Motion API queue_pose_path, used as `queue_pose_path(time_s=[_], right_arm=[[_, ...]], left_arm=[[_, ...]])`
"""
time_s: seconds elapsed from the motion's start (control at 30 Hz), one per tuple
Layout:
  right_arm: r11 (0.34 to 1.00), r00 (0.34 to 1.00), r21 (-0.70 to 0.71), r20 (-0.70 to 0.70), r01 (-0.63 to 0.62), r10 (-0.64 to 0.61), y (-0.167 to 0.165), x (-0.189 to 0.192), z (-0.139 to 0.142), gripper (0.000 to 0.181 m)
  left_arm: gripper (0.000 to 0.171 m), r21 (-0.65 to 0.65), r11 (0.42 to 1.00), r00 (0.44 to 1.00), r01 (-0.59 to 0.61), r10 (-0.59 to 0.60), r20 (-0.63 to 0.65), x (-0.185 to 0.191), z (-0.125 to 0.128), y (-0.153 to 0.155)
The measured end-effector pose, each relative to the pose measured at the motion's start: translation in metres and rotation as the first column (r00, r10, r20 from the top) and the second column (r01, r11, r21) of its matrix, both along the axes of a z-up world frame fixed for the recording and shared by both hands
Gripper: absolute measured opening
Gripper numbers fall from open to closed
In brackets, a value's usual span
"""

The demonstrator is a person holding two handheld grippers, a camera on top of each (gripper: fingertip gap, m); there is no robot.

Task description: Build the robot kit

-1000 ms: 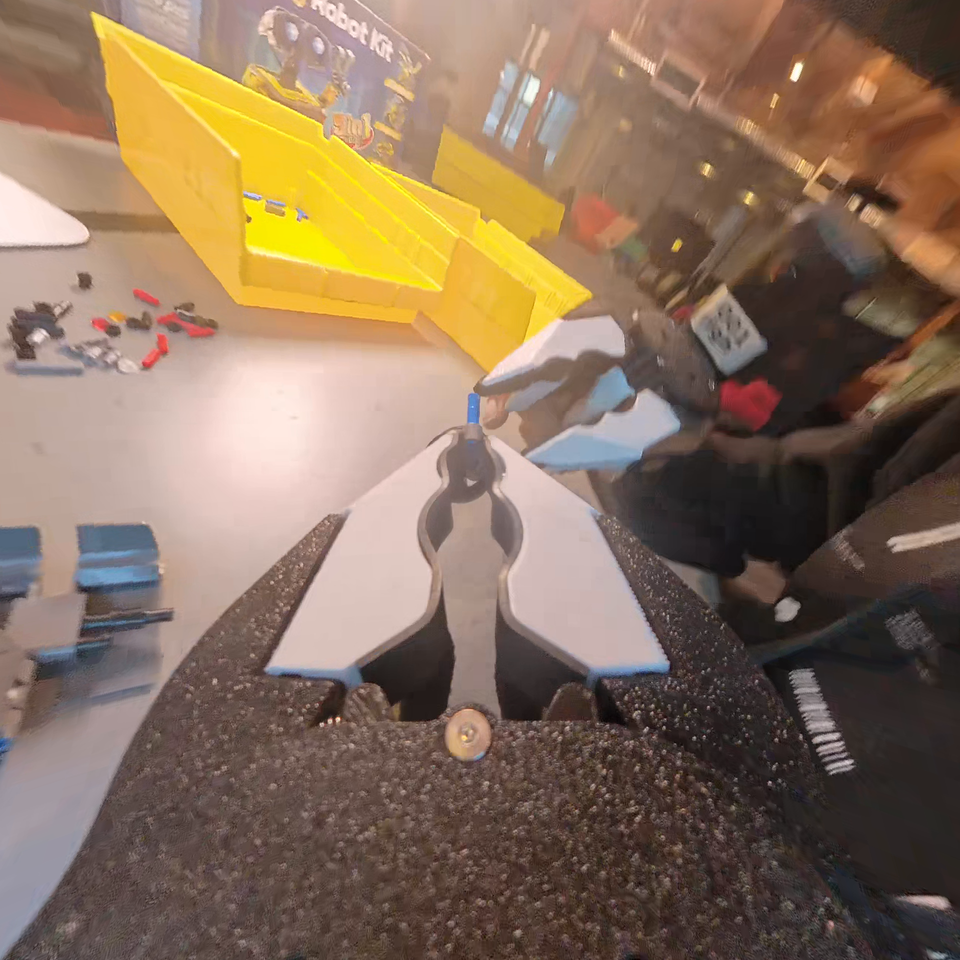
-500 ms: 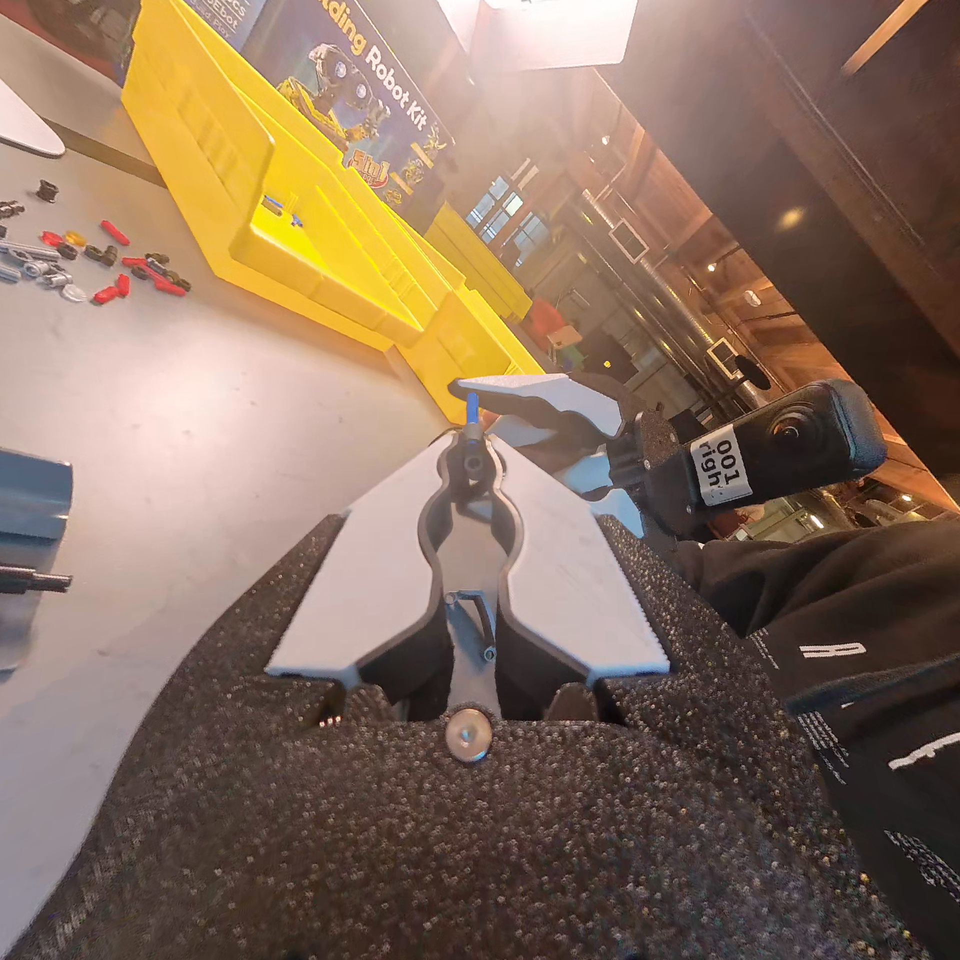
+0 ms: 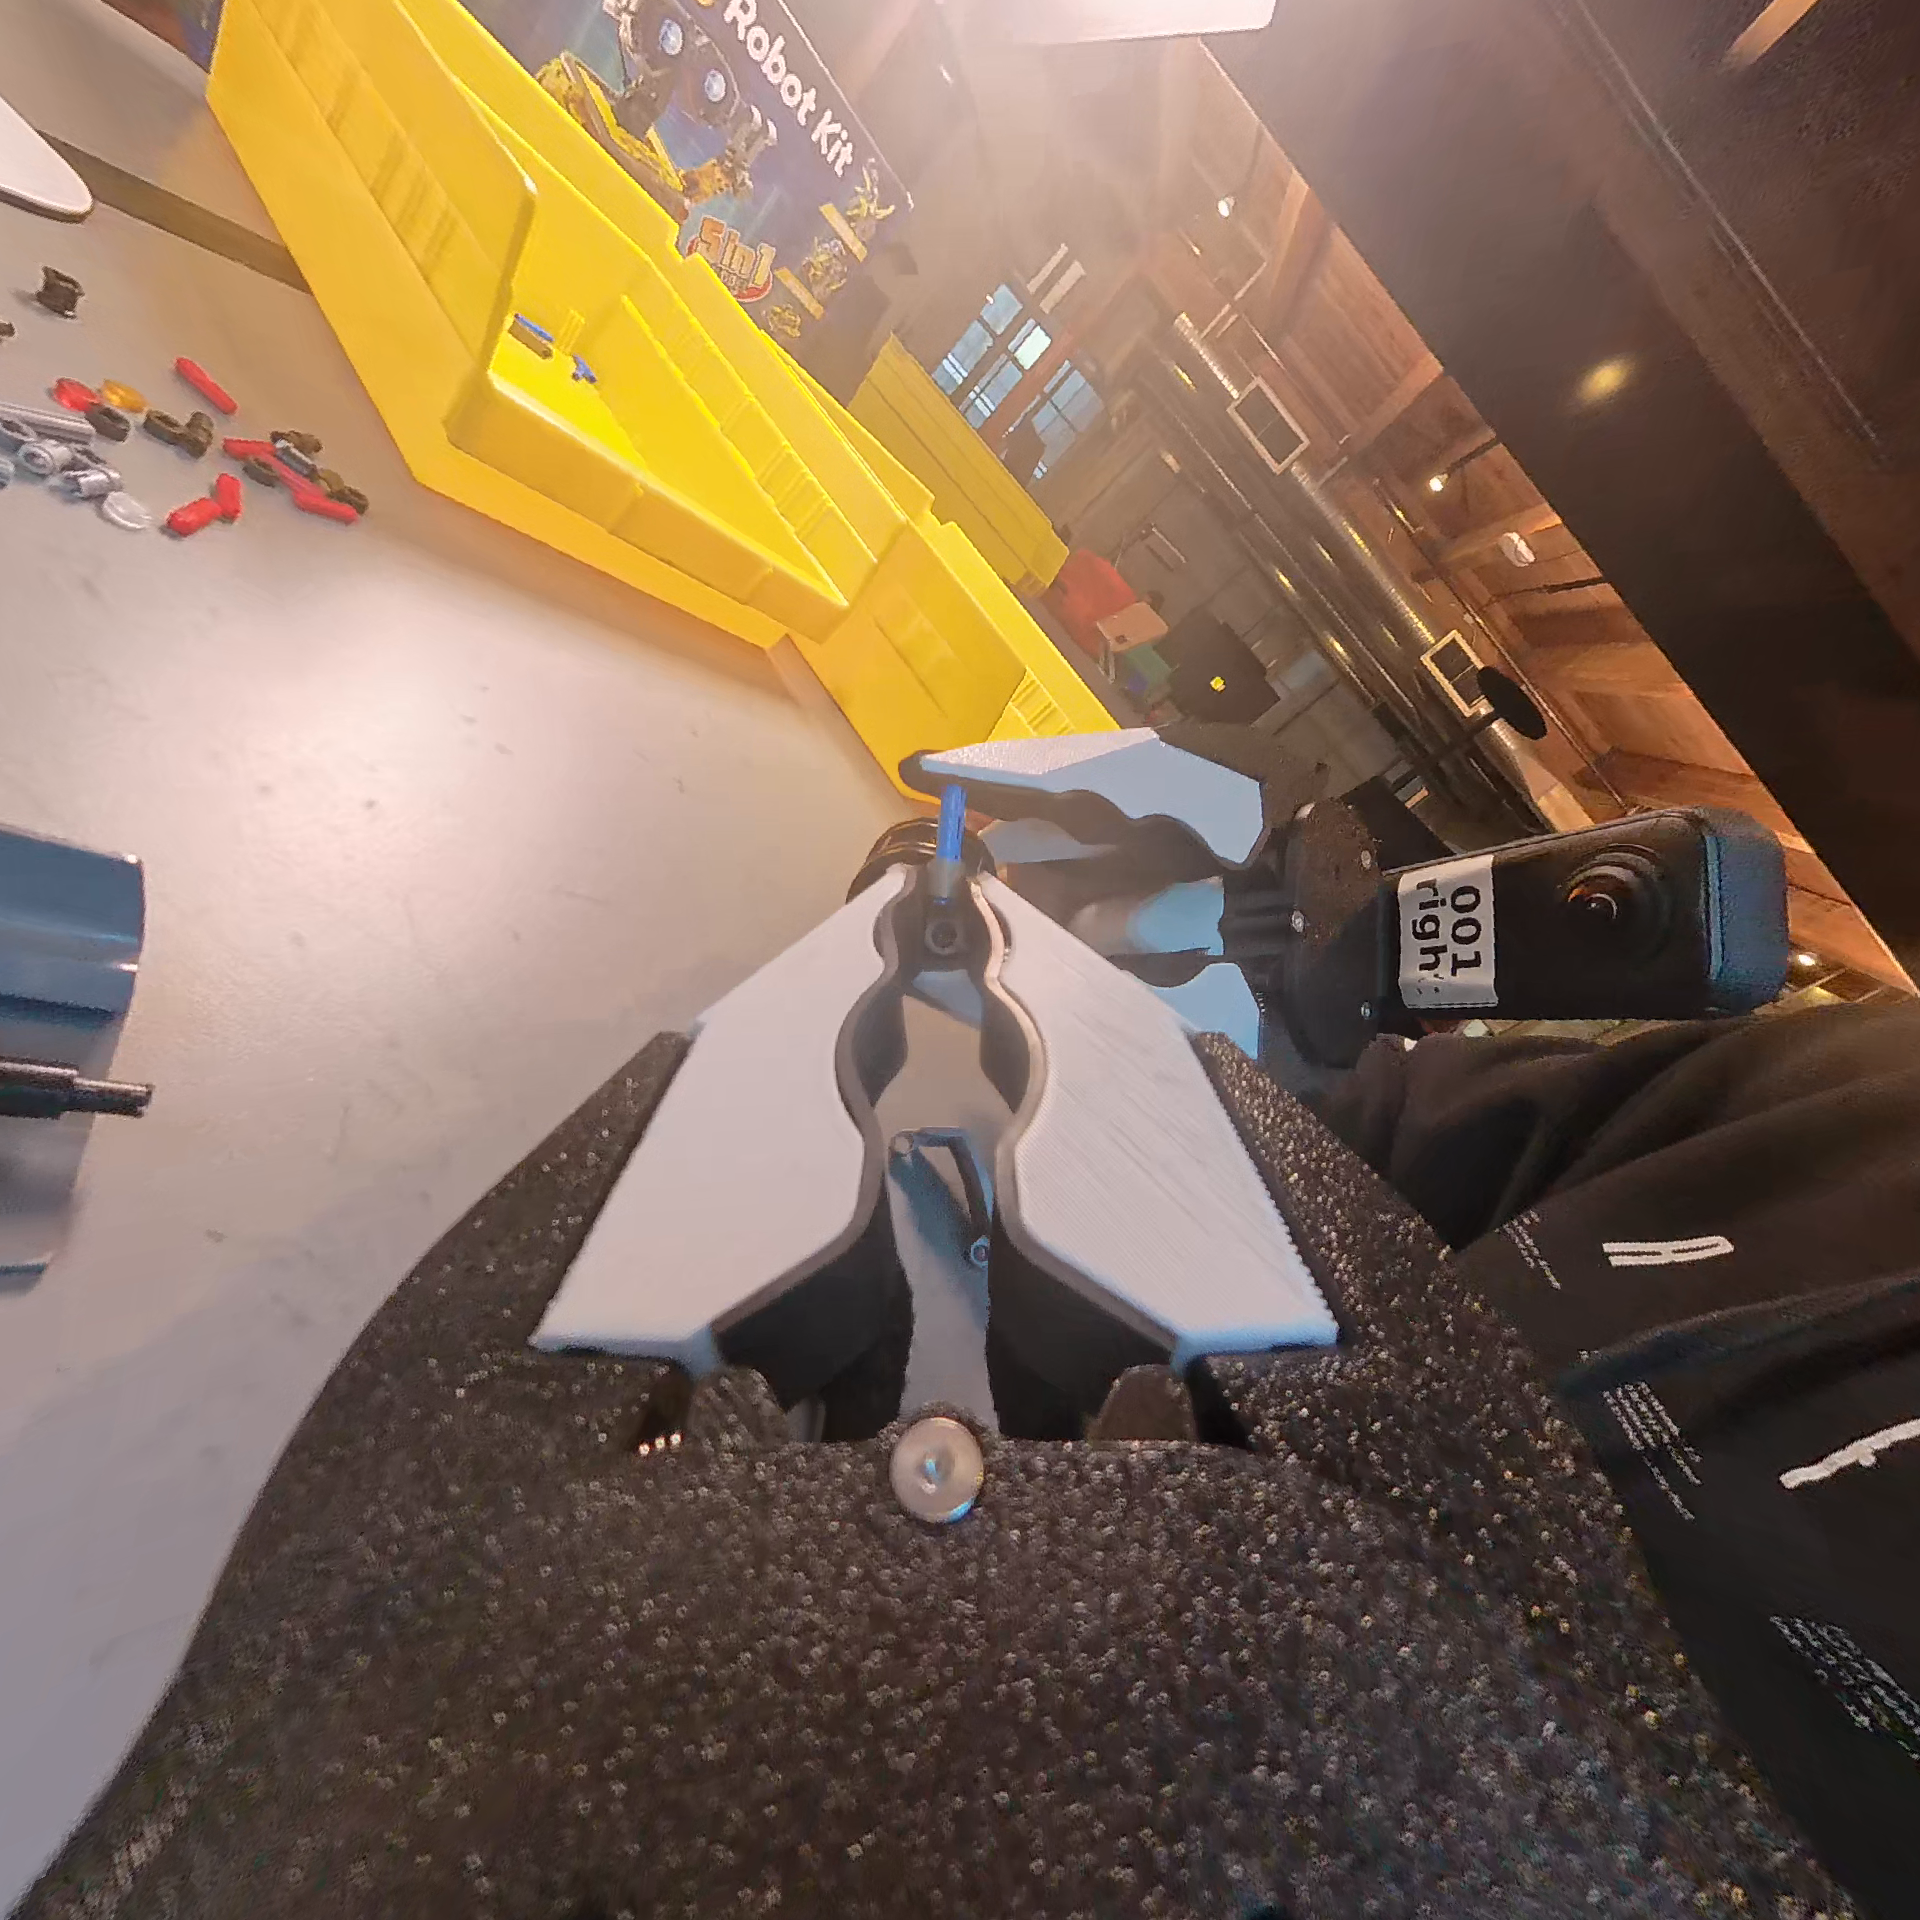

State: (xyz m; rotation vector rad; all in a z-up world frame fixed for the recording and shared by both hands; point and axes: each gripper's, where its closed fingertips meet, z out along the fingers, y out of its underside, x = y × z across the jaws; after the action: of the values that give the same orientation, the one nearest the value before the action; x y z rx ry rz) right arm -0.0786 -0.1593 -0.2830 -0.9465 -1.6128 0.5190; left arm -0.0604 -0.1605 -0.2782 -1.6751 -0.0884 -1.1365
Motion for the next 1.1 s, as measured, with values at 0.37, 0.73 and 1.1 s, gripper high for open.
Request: queue_pose_path(time_s=[0.37,0.73,1.1], right_arm=[[0.997,0.998,-0.052,-0.033,-0.056,0.055,0.002,0.001,0.001,0.034],[0.897,0.95,-0.322,-0.037,-0.305,0.31,-0.01,0.025,-0.005,0.035],[0.898,0.855,-0.113,0.277,-0.424,0.439,-0.027,0.045,-0.036,0.032]], left_arm=[[0.006,0.013,0.999,0.995,0.049,-0.047,-0.093,0.001,-0.001,0.002],[0.006,0.199,0.964,0.95,0.174,-0.111,-0.293,0.017,0.015,-0.015],[0.006,-0.061,0.92,0.874,0.386,-0.386,-0.295,0.033,-0.019,-0.032]])
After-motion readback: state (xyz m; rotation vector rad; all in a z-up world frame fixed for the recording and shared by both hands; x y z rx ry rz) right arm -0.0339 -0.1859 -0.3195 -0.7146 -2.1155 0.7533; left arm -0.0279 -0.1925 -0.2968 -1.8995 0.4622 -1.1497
